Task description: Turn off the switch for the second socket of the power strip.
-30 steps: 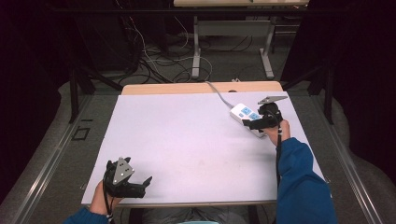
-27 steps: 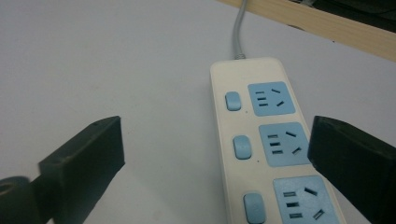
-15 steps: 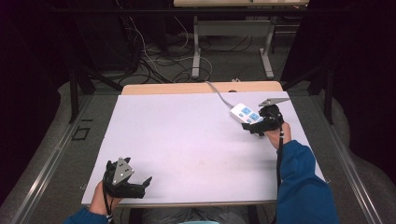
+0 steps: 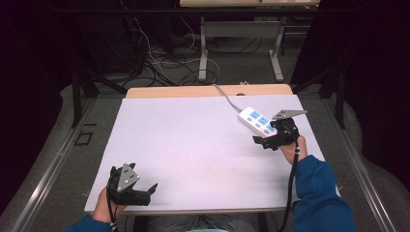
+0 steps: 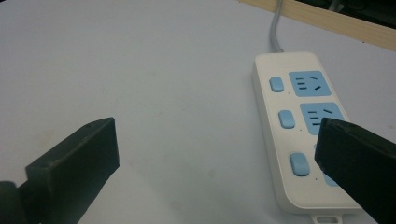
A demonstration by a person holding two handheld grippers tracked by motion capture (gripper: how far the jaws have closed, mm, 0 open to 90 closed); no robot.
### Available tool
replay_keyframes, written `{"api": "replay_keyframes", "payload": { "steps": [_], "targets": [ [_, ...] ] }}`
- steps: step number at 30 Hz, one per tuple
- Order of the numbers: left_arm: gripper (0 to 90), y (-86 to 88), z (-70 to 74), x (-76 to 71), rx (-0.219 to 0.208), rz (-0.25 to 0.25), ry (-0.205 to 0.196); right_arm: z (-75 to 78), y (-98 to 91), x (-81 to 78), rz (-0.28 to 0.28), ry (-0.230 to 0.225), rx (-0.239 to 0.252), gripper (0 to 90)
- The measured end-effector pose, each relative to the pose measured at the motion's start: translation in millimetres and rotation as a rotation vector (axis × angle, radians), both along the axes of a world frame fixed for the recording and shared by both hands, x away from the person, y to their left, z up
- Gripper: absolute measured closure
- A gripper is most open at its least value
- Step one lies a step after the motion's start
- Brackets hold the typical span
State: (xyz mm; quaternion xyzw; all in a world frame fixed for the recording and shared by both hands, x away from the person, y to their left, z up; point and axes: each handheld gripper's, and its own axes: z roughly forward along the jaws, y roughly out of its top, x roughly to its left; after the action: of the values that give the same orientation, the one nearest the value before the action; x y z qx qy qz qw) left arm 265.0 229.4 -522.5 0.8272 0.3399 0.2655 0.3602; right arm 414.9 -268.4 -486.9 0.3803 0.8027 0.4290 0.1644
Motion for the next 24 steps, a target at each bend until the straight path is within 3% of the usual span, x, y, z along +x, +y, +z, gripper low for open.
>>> {"api": "replay_keyframes", "payload": {
  "steps": [24],
  "targets": [
    [0.5,0.0,-0.2,-0.1,0.000,0.002,0.002,-3.5,3.2,-41.1,0.059,0.000,-0.017,0.0]
  ]
}}
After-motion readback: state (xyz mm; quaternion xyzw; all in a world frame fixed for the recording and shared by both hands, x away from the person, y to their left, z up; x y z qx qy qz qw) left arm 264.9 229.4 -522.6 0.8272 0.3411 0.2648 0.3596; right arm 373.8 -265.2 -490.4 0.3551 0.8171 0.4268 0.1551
